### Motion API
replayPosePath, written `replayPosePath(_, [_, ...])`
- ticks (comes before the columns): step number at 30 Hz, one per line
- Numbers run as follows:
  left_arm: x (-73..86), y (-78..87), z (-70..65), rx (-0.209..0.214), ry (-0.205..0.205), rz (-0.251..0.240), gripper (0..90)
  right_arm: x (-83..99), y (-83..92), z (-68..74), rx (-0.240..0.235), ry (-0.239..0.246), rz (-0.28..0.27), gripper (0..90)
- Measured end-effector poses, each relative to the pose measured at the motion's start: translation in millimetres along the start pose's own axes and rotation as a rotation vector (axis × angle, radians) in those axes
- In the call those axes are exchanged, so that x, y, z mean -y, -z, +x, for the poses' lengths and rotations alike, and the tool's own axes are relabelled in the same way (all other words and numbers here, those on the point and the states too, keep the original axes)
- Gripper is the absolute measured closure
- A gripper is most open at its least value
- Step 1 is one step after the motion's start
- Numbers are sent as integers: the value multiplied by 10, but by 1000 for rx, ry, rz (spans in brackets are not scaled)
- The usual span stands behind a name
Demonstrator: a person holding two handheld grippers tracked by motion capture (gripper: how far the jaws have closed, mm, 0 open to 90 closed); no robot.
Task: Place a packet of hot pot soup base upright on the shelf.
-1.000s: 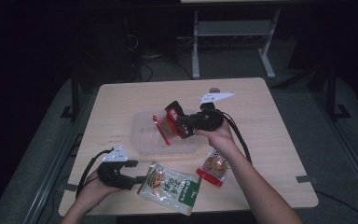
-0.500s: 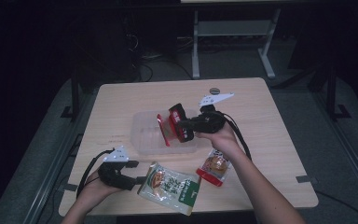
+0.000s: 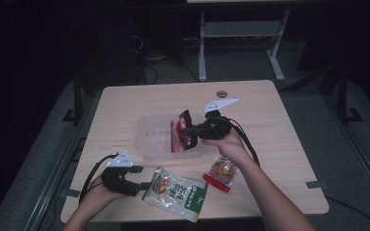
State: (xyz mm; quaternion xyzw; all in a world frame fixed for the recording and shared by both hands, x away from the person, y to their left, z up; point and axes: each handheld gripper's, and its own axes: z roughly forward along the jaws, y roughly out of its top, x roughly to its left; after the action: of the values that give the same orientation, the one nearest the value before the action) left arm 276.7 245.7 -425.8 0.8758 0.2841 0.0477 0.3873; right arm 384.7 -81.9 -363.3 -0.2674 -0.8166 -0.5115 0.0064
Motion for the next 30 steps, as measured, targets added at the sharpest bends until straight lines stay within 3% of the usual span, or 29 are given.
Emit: replayPosePath(30, [10,-32,12,7,-14,15,280,79,-245,-89,10,-2,-12,815])
